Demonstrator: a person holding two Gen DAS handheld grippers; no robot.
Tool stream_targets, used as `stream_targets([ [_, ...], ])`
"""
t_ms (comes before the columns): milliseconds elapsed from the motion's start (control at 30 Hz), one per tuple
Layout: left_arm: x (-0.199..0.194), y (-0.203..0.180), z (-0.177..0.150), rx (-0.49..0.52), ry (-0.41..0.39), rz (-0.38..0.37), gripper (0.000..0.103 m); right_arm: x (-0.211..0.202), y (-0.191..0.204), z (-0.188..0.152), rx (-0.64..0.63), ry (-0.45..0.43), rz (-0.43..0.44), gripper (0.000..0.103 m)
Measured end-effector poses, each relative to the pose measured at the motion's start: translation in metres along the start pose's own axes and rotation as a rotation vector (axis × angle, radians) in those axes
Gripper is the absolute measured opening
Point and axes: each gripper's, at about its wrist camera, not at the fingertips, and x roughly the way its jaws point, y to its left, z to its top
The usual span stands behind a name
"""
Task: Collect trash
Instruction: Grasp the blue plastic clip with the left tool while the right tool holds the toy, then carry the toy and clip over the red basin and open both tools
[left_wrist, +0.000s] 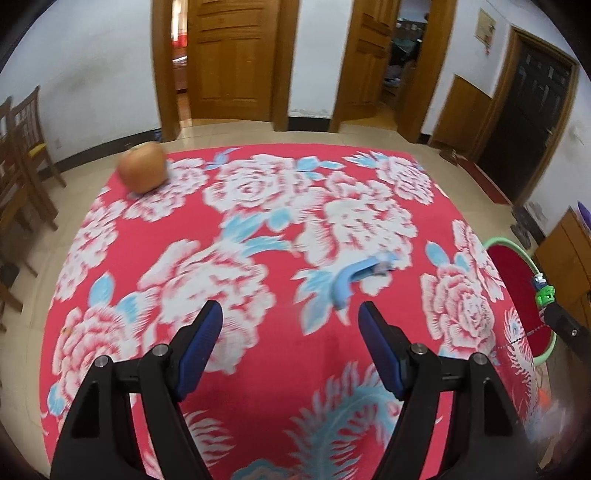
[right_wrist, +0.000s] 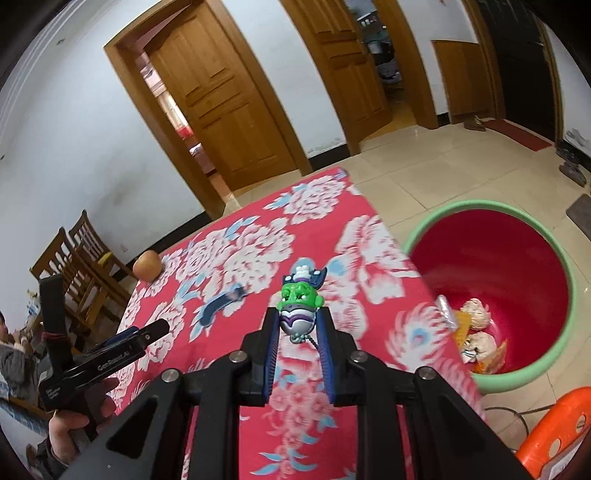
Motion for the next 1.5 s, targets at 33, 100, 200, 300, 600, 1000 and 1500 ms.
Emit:
stream_targets([
  [33, 0.002, -0.005, 0.002, 0.015, 0.001, -0.004, 0.076, -0.002, -0.004, 0.0, 0.007, -0.003, -0.003, 0.023],
  [100, 0.007, -0.013, 0.004, 0.038, 0.003, -0.009, 0.076, -0.006, -0.013, 0.0, 0.024, -0.011, -0.009, 0.023],
  [200, 0.016, -0.025, 0.007, 0.064, 0.016, -0.023, 0.076, -0.011, -0.023, 0.001, 0.044, -0.021, -0.019, 0.023],
  [300, 0.025, -0.032, 0.008, 0.081, 0.03, -0.032, 0.075, -0.016, -0.032, 0.002, 0.059, -0.031, -0.026, 0.023],
  [600, 0.056, -0.048, 0.014, 0.138, 0.093, -0.064, 0.042, -0.024, -0.049, 0.002, 0.093, -0.045, -0.045, 0.023],
  [1000, 0.061, -0.05, 0.009, 0.129, 0.098, -0.071, 0.013, -0.03, -0.07, 0.003, 0.137, -0.062, -0.076, 0.023],
  [1500, 0.026, -0.098, 0.009, 0.118, 0.063, -0.202, 0.013, -0.034, -0.126, 0.004, 0.249, -0.077, -0.176, 0.024],
])
